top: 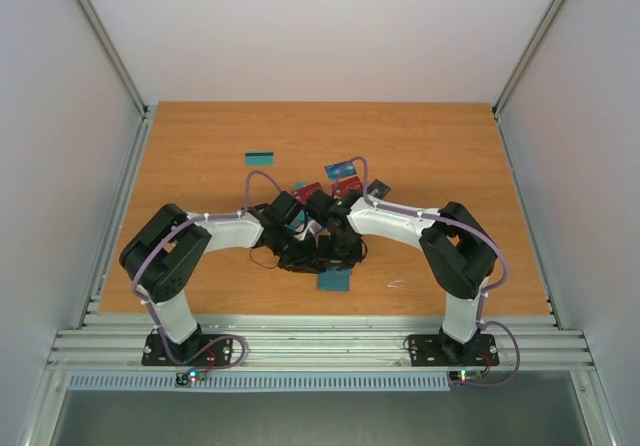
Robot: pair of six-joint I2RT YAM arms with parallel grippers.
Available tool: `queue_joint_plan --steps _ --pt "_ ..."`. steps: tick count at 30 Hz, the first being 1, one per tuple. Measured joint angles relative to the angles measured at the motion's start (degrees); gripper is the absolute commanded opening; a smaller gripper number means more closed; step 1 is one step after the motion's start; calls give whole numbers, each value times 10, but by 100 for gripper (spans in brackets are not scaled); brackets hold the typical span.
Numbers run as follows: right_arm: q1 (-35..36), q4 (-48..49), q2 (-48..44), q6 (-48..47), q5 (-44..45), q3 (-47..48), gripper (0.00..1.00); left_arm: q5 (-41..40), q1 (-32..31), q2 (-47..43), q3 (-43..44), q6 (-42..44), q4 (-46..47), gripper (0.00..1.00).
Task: Put the credit cards into the card holder
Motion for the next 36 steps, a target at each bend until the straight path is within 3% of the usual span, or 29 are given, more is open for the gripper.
queue_joint_plan --steps 7,18,28,36 --pt "0 -11 15 3 10 2 21 3 1 10 1 3 2 13" --pt "0 -25 18 2 25 4 2 4 1 17 7 10 -4 12" --pt "0 -30 2 -3 31 -1 1 -11 0 18 15 12 -21 11" --pt "-3 -43 -74 -15 33 -25 1 -34 -1 18 25 16 -47 11"
